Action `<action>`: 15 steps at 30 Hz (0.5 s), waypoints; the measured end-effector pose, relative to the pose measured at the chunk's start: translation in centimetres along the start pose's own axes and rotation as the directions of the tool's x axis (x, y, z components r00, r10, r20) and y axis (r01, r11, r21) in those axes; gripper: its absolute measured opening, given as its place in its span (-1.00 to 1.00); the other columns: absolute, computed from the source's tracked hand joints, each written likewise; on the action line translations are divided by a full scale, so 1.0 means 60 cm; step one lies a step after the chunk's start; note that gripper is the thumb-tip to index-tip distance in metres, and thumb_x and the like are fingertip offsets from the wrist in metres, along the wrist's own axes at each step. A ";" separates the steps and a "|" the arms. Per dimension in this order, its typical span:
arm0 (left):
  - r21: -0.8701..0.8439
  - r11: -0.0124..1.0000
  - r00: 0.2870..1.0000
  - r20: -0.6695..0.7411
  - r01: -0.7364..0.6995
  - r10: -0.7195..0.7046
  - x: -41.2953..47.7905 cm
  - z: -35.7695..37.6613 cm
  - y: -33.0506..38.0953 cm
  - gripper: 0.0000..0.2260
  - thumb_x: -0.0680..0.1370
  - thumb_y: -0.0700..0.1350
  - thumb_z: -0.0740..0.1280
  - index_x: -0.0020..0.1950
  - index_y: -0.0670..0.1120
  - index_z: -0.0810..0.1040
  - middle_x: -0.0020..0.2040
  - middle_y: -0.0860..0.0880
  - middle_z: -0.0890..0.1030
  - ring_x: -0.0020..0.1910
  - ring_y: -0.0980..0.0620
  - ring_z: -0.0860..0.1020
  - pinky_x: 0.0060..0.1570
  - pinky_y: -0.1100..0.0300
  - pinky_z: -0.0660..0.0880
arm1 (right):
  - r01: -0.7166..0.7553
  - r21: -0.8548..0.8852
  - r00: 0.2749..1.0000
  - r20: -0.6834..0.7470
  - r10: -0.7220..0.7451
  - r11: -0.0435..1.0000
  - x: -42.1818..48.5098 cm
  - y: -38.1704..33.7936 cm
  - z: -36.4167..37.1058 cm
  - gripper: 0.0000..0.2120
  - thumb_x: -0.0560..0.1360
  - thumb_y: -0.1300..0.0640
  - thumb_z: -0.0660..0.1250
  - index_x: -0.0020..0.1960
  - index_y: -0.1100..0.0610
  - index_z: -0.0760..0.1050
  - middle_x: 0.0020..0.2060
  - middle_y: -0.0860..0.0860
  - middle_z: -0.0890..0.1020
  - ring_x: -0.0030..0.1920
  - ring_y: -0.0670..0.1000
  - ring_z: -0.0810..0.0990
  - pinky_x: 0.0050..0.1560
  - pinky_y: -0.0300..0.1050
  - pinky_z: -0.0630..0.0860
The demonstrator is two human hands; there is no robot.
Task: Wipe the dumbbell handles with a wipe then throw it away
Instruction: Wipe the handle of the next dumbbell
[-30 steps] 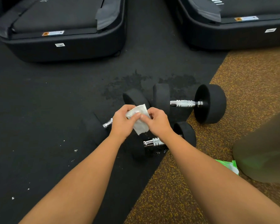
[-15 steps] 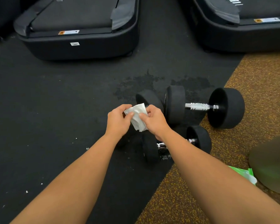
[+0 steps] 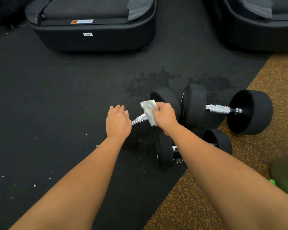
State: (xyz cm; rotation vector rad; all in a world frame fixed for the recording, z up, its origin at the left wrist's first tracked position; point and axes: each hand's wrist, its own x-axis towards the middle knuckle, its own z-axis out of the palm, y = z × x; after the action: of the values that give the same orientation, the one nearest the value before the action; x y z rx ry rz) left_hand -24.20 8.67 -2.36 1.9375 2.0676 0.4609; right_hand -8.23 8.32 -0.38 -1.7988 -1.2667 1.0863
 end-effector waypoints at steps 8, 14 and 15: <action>0.124 0.992 1.000 -0.006 0.002 -0.001 0.009 0.027 -0.020 -0.59 0.64 -0.05 0.02 0.44 -0.17 0.32 0.43 -0.10 0.37 0.49 -0.16 0.18 0.44 -0.10 0.16 | 0.031 -0.049 1.000 0.007 -0.030 0.998 0.011 0.002 0.036 -0.64 0.48 0.32 0.11 -0.40 -0.02 0.37 -0.47 -0.08 0.39 -0.43 -0.10 0.35 -0.53 -0.37 0.24; 0.140 0.990 0.996 -0.083 -0.003 0.015 0.006 0.040 -0.025 -0.53 0.62 0.00 -0.05 0.43 -0.18 0.34 0.41 -0.12 0.41 0.46 -0.15 0.27 0.42 -0.11 0.19 | 0.141 -0.183 0.989 -0.027 -0.149 0.973 0.025 -0.012 0.059 -0.70 0.50 0.34 0.18 0.16 0.16 0.55 -0.15 0.08 0.61 -0.11 0.04 0.56 -0.12 -0.13 0.48; 0.142 0.990 0.995 -0.099 -0.003 0.017 0.004 0.041 -0.024 -0.48 0.60 0.03 -0.10 0.42 -0.18 0.35 0.40 -0.13 0.43 0.45 -0.16 0.29 0.41 -0.11 0.21 | 0.177 -0.231 0.981 -0.036 -0.190 0.957 0.029 -0.011 0.065 -0.71 0.50 0.36 0.19 0.14 0.18 0.55 -0.14 0.10 0.62 -0.10 0.07 0.57 -0.09 -0.08 0.51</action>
State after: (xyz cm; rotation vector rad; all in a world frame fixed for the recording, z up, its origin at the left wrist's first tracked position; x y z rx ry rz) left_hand -24.53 8.95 -5.20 2.0442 2.2092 0.4316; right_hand -11.67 10.40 -1.89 -1.8191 -1.5403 0.8071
